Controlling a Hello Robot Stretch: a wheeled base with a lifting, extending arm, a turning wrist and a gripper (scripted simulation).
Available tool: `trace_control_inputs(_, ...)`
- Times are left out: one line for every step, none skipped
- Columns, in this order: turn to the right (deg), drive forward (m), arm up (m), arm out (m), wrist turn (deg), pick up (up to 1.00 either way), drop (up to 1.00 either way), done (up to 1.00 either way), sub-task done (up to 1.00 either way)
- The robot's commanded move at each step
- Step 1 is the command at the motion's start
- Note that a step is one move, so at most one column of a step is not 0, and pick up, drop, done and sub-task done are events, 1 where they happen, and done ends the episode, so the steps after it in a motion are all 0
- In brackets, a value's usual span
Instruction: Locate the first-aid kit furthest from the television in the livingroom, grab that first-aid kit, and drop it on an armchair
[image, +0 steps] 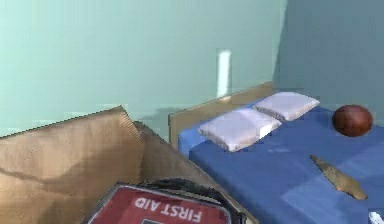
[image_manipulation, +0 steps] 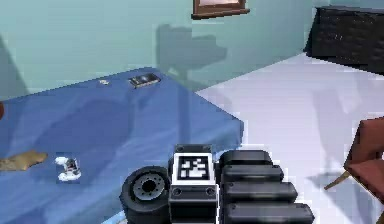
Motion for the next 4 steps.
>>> trace_control_inputs(-24.0,0.00,0.00,0.00,0.0,0.00,0.00,0.00,0.00)
trace_control_inputs(45.0,0.00,0.00,0.00,0.0,0.00,0.00,0.00,0.00)
trace_control_inputs(24.0,0.00,0.00,0.00,0.0,0.00,0.00,0.00,0.00)
trace_control_inputs(-45.0,0.00,0.00,0.00,0.0,0.00,0.00,0.00,0.00)
